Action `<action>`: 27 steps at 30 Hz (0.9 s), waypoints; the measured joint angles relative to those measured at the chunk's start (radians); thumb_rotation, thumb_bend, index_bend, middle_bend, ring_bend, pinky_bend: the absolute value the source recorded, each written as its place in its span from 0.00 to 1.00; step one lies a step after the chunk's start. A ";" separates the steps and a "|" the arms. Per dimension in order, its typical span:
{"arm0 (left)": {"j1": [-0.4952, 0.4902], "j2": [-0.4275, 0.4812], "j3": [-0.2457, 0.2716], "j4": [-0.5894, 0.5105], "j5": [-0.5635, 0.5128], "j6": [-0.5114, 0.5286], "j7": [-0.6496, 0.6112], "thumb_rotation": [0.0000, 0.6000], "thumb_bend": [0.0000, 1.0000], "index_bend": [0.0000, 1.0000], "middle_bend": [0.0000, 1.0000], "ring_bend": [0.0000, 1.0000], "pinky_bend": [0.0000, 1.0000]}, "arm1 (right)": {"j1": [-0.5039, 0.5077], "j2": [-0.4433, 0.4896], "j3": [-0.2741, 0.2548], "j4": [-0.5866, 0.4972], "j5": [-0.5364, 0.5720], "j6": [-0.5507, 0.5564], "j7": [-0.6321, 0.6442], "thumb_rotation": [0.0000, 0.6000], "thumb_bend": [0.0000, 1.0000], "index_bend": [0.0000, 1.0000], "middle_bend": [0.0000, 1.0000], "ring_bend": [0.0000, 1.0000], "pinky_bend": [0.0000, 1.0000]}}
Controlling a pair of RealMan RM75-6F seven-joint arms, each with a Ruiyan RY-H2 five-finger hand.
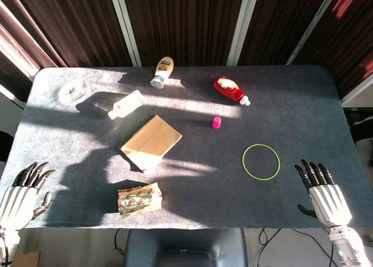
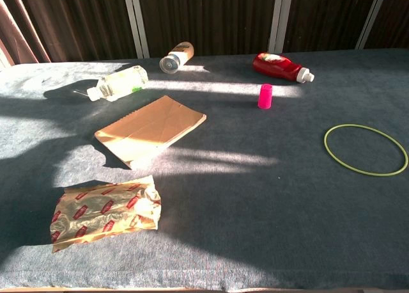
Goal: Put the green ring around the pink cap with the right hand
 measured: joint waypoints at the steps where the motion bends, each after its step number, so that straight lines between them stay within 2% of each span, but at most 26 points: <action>1: 0.001 0.000 0.000 -0.001 -0.001 0.001 0.002 1.00 0.49 0.21 0.08 0.04 0.15 | 0.000 0.000 0.000 0.000 0.000 -0.002 0.000 1.00 0.16 0.00 0.00 0.00 0.09; 10: -0.004 0.000 0.004 -0.006 0.002 -0.012 0.005 1.00 0.49 0.21 0.08 0.04 0.16 | 0.012 -0.005 0.010 0.005 0.005 -0.015 0.022 1.00 0.16 0.00 0.00 0.00 0.09; 11: -0.006 0.001 0.004 -0.006 0.002 -0.015 0.004 1.00 0.49 0.21 0.08 0.04 0.16 | 0.014 -0.008 0.013 0.006 0.004 -0.013 0.028 1.00 0.16 0.00 0.02 0.02 0.10; 12: -0.007 0.002 0.005 -0.006 0.002 -0.019 0.003 1.00 0.49 0.21 0.08 0.04 0.16 | 0.017 -0.015 0.020 0.010 0.001 -0.007 0.036 1.00 0.16 0.01 0.06 0.06 0.14; 14: -0.009 0.005 0.006 -0.010 0.000 -0.024 0.000 1.00 0.49 0.21 0.09 0.04 0.16 | 0.024 -0.027 0.031 0.019 -0.006 0.003 0.041 1.00 0.16 0.06 0.19 0.24 0.29; 16: -0.008 0.006 0.005 -0.013 -0.002 -0.021 -0.002 1.00 0.49 0.21 0.09 0.04 0.17 | 0.037 -0.042 0.045 0.034 -0.014 0.007 0.046 1.00 0.16 0.15 0.40 0.56 0.56; 19: -0.006 0.008 0.005 -0.014 -0.002 -0.018 -0.007 1.00 0.49 0.21 0.09 0.04 0.17 | 0.061 -0.057 0.060 0.045 -0.013 -0.009 0.054 1.00 0.16 0.28 0.66 0.87 0.83; 22: -0.005 0.011 0.004 -0.016 -0.006 -0.017 -0.013 1.00 0.49 0.21 0.10 0.04 0.17 | 0.091 -0.069 0.074 0.052 0.004 -0.057 0.057 1.00 0.16 0.43 0.81 0.99 0.98; 27: -0.004 0.014 0.007 -0.018 0.000 -0.014 -0.017 1.00 0.49 0.21 0.10 0.04 0.18 | 0.141 -0.083 0.084 0.055 0.050 -0.170 0.075 1.00 0.25 0.54 0.90 1.00 1.00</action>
